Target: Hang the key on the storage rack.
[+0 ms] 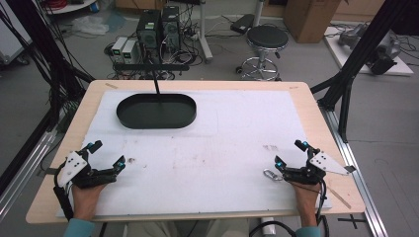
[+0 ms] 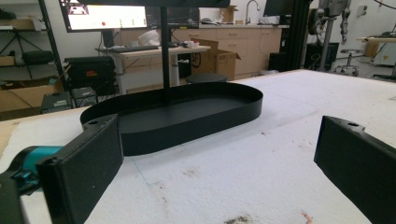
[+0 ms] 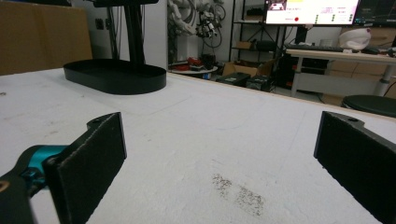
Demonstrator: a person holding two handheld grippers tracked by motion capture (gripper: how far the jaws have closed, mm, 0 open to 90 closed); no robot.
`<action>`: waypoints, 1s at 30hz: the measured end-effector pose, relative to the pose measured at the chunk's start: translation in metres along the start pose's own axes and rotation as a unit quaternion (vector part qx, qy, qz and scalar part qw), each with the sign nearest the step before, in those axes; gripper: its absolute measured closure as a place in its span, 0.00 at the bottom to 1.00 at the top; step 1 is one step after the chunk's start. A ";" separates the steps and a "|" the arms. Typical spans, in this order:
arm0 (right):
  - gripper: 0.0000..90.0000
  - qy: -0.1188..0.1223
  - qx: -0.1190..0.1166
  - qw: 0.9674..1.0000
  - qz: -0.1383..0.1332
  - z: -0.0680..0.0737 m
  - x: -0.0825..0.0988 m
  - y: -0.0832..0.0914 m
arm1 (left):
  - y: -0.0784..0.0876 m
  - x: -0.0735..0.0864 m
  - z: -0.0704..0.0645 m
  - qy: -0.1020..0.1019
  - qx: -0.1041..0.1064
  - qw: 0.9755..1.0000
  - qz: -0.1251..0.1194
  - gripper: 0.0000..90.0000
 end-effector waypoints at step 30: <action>0.02 -0.017 -0.018 0.999 0.026 -0.006 -0.010 0.000 | 0.000 0.000 0.000 0.000 -0.002 1.000 0.003 0.02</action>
Point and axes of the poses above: each handheld gripper's, and its own axes: y roughly backward along the jaws, x roughly out of its underside, z roughly to its left, the point moved 1 cm from there along -y, roughly forward along the jaws, and after that the axes turned 15 degrees about x, right-handed, at the moved point
